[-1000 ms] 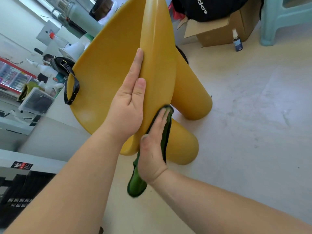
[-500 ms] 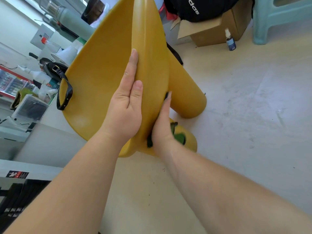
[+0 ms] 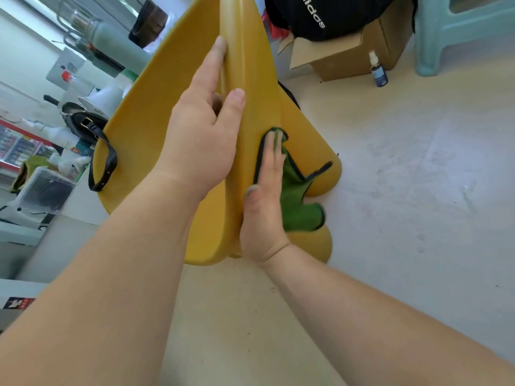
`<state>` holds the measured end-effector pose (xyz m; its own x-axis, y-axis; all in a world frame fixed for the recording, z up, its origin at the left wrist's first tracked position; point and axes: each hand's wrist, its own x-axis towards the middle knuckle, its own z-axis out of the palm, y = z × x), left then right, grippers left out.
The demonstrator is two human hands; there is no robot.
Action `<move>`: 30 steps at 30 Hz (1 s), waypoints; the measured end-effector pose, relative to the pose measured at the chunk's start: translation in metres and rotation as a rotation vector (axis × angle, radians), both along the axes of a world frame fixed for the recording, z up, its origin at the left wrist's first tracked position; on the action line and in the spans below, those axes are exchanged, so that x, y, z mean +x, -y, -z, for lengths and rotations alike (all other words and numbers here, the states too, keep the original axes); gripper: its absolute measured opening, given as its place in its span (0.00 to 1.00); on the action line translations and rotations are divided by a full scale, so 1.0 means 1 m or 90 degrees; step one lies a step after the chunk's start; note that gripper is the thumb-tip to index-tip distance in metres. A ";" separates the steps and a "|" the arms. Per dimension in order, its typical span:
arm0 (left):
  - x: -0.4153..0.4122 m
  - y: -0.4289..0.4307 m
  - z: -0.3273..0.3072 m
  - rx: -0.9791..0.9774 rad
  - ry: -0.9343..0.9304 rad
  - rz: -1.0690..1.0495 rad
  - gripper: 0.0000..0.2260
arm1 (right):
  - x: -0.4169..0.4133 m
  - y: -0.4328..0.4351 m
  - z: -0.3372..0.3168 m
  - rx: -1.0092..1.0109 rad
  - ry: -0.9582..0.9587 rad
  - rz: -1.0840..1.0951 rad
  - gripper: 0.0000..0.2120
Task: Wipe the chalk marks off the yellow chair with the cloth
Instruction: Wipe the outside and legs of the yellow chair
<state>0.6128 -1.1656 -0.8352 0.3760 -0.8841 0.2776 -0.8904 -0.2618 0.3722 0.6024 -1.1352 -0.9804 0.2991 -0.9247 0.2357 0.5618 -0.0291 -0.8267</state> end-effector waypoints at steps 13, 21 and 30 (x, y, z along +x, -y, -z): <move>-0.001 0.018 -0.007 -0.020 -0.044 -0.029 0.22 | -0.025 -0.042 0.001 -0.139 -0.057 -0.073 0.52; 0.001 0.014 -0.005 -0.020 0.049 -0.028 0.25 | -0.027 0.116 -0.051 -0.144 -0.012 -0.106 0.51; -0.015 0.023 -0.014 0.017 0.105 -0.077 0.25 | -0.048 -0.008 -0.002 -0.148 -0.130 -0.198 0.48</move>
<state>0.5976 -1.1890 -0.8215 0.4317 -0.8428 0.3214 -0.9000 -0.3791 0.2150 0.5548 -1.1272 -0.9784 0.6166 -0.7132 0.3334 0.3985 -0.0826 -0.9135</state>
